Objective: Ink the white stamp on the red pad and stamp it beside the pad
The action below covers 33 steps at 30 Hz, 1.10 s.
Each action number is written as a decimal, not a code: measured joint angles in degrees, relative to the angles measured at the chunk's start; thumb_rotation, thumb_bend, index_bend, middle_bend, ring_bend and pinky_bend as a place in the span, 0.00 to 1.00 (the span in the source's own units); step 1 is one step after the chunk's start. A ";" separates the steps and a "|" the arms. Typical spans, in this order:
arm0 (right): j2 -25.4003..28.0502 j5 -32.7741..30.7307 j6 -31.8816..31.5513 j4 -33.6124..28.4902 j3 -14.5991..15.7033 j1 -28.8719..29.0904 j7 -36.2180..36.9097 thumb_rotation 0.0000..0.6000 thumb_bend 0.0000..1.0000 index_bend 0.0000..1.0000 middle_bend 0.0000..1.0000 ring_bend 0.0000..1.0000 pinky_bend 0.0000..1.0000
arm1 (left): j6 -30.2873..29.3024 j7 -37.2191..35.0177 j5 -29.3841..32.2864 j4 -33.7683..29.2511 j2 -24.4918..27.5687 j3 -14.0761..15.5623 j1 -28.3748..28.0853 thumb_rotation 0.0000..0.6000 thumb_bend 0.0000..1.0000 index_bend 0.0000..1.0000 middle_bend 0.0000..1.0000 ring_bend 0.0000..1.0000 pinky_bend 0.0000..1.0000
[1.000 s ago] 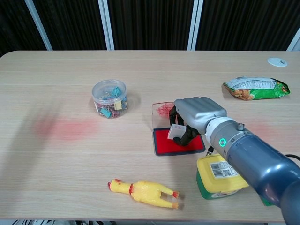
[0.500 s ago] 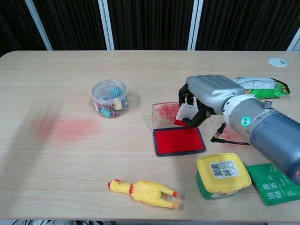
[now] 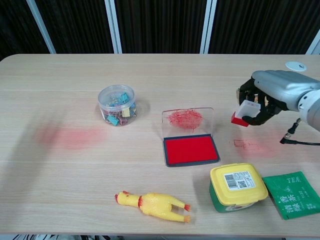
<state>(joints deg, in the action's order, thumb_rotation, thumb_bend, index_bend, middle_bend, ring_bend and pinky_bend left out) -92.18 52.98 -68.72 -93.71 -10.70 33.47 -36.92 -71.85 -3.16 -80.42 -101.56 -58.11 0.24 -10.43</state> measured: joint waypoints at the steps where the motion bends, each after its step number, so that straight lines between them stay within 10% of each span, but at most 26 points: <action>1: 0.27 0.06 0.50 0.18 0.19 -0.18 0.73 1.00 0.53 0.73 0.59 0.52 0.57 | -0.09 -0.06 -0.08 0.01 -0.02 0.00 0.03 1.00 0.00 0.00 0.00 0.00 0.00; 17: 0.52 2.64 7.74 7.12 2.93 -0.96 9.78 1.00 0.51 0.73 0.57 0.51 0.57 | -0.97 0.12 -0.17 0.47 -0.67 -0.13 0.43 1.00 0.00 0.00 0.00 0.00 0.00; 33: -0.98 -3.19 9.22 8.15 2.43 1.14 3.91 1.00 0.50 0.73 0.56 0.49 0.54 | 0.09 0.22 0.52 0.25 -0.49 -0.18 0.08 1.00 0.00 0.00 0.00 0.00 0.00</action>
<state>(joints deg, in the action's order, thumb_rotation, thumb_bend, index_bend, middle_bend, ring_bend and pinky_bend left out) -93.17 49.79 -59.50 -85.57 -8.27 34.61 -33.01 -71.76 -2.94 -79.90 -101.30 -58.60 0.06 -10.35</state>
